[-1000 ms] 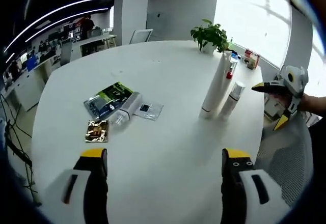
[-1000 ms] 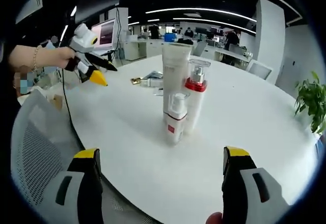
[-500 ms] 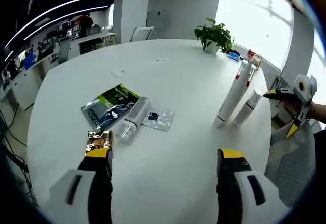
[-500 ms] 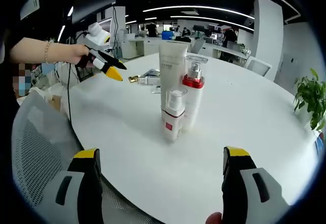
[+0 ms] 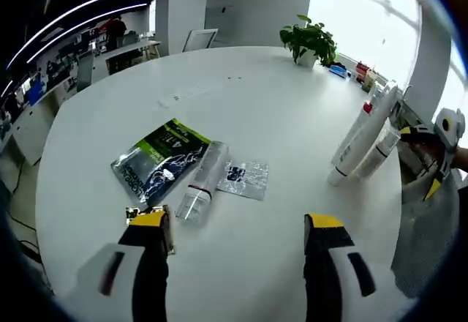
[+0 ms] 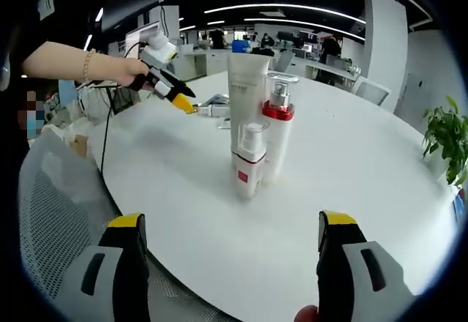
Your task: Arrange the skincare products in the storage area until every visible bottle or jar stands upright without overlapping.
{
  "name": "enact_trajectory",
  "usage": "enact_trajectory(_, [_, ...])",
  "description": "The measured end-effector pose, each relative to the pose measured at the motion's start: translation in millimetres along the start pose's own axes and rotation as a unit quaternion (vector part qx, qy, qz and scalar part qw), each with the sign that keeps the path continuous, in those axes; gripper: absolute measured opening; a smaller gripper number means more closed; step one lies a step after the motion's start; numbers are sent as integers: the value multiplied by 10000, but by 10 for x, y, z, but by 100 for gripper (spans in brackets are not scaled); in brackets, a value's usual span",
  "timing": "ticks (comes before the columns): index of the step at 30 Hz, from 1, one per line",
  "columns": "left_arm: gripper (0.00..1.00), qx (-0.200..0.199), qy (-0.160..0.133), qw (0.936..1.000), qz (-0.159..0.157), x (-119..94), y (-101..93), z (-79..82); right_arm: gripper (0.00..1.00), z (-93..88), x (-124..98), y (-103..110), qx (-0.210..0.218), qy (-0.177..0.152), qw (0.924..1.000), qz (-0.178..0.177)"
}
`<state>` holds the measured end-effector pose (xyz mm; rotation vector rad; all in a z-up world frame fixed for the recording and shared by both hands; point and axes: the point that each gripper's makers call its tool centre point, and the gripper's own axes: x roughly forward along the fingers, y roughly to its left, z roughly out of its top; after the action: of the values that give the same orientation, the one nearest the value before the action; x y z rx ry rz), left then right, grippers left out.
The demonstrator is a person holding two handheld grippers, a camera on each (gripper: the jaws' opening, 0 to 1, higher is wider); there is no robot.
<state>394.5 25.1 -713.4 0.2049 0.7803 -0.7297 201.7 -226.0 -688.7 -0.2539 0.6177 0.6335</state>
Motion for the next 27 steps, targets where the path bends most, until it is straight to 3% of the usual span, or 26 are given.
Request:
enact_trajectory(11, [51, 208, 314, 9991, 179, 232, 282, 0, 96, -17, 3, 21, 36, 73, 10000, 12])
enact_trajectory(19, [46, 382, 512, 9979, 115, 378, 285, 9, 96, -26, 8, 24, 67, 107, 9999, 22])
enact_trajectory(22, [45, 237, 493, 9985, 66, 418, 291, 15, 95, -31, 10, 25, 62, 112, 9999, 22])
enact_trajectory(27, [37, 350, 554, 9978, 60, 444, 251, 8, 95, -43, 20, 46, 7, 165, 9998, 69])
